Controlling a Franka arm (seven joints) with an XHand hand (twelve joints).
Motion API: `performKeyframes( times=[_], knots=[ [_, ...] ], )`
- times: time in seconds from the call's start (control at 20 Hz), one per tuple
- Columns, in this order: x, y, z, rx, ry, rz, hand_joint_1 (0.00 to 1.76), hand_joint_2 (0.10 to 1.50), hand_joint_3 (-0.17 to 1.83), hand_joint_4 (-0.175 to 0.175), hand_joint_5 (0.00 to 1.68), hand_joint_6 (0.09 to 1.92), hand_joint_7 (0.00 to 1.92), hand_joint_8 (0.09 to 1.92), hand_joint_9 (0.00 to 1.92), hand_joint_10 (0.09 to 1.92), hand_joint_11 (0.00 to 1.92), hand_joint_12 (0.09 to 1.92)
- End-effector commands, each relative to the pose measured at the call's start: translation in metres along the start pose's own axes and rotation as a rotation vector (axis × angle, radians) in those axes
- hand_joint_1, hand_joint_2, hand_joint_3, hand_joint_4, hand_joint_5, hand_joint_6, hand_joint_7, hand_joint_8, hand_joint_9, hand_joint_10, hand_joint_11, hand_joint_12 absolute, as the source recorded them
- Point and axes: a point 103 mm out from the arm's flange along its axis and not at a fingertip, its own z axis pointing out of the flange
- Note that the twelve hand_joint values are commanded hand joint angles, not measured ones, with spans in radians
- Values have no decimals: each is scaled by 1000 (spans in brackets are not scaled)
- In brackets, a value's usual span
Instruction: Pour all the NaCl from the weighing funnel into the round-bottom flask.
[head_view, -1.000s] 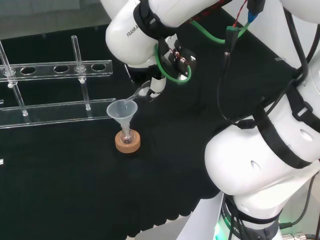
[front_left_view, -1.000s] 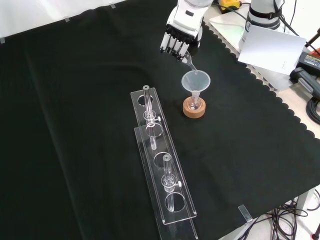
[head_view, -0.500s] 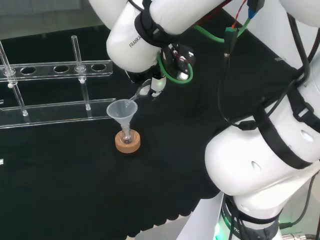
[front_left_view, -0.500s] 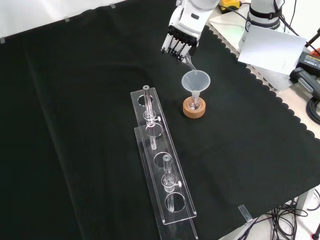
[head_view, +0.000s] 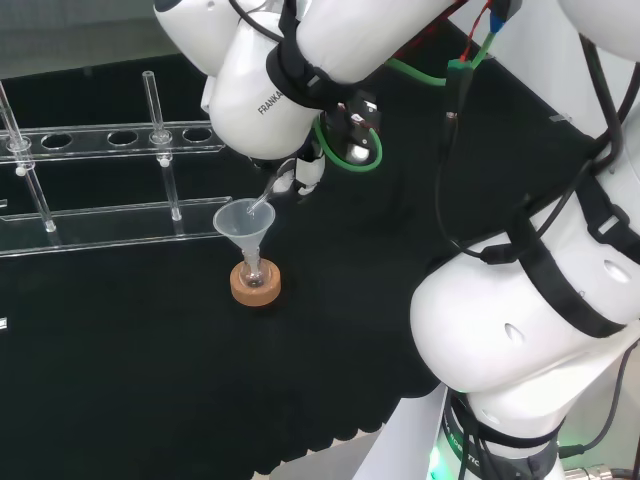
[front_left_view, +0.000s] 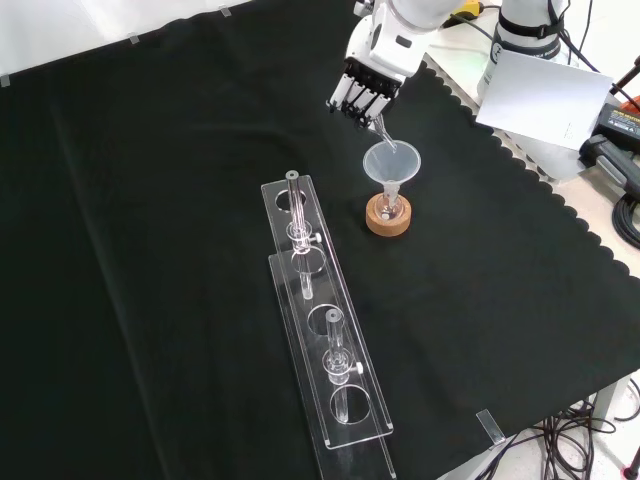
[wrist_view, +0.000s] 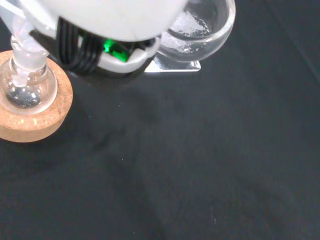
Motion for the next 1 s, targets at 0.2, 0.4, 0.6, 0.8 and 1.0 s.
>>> performKeyframes(
  times=[0.2, 0.4, 0.6, 0.8, 1.0],
  knots=[
    [-1, 6, -8, 1, -75, -10, 1209, 634, 574, -102, 1562, 87, 1606, 87, 1481, 87, 1011, 941],
    [-4, 5, -11, 4, -91, -22, 1209, 634, 575, -103, 1562, 87, 1606, 87, 1483, 87, 1013, 938],
    [0, 7, -13, 9, -106, -40, 1209, 634, 575, -104, 1562, 87, 1607, 87, 1484, 87, 1016, 936],
    [5, 9, -15, 13, -130, -62, 1208, 635, 575, -104, 1562, 87, 1608, 87, 1487, 87, 1019, 934],
    [10, 10, -15, 35, -151, -92, 1209, 634, 575, -104, 1562, 87, 1610, 87, 1491, 87, 1026, 930]
  ],
)
